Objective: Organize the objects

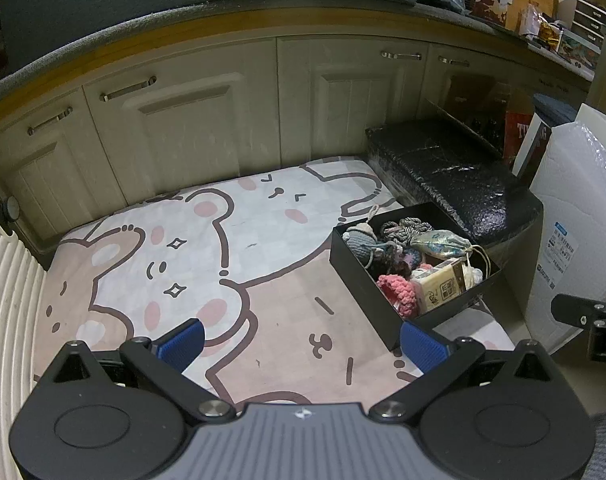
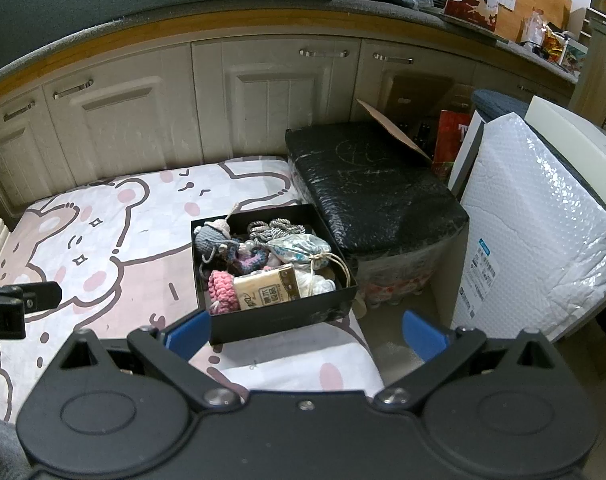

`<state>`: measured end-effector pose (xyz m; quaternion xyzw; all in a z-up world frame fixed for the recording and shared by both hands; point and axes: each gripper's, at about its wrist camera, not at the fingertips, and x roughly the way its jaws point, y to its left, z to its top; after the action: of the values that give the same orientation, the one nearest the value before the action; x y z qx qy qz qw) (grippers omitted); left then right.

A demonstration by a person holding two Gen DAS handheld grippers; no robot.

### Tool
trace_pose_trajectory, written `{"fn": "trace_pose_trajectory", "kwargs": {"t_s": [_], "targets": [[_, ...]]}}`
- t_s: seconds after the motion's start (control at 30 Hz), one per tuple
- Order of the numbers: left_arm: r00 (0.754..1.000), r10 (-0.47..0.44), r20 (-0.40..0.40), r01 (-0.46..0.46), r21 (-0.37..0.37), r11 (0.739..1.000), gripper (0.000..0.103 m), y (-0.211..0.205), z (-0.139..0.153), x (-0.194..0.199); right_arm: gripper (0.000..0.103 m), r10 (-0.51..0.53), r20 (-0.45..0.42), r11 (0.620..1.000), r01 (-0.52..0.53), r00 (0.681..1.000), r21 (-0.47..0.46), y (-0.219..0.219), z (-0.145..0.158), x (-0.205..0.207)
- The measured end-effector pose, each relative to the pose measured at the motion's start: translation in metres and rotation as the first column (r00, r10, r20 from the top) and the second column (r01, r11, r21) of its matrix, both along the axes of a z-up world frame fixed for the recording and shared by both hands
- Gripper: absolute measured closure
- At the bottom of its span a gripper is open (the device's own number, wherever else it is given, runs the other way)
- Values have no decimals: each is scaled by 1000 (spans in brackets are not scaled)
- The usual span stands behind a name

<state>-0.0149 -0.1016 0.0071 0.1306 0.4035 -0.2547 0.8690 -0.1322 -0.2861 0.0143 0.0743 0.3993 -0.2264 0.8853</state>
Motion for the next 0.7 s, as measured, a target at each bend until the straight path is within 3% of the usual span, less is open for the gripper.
{"fn": "trace_pose_trajectory", "kwargs": {"t_s": [0.7], "targets": [[1000, 0, -1, 0, -1, 1000, 0, 0, 1, 0, 0, 3, 3, 1000, -3, 1000, 3, 1, 1, 0]]}}
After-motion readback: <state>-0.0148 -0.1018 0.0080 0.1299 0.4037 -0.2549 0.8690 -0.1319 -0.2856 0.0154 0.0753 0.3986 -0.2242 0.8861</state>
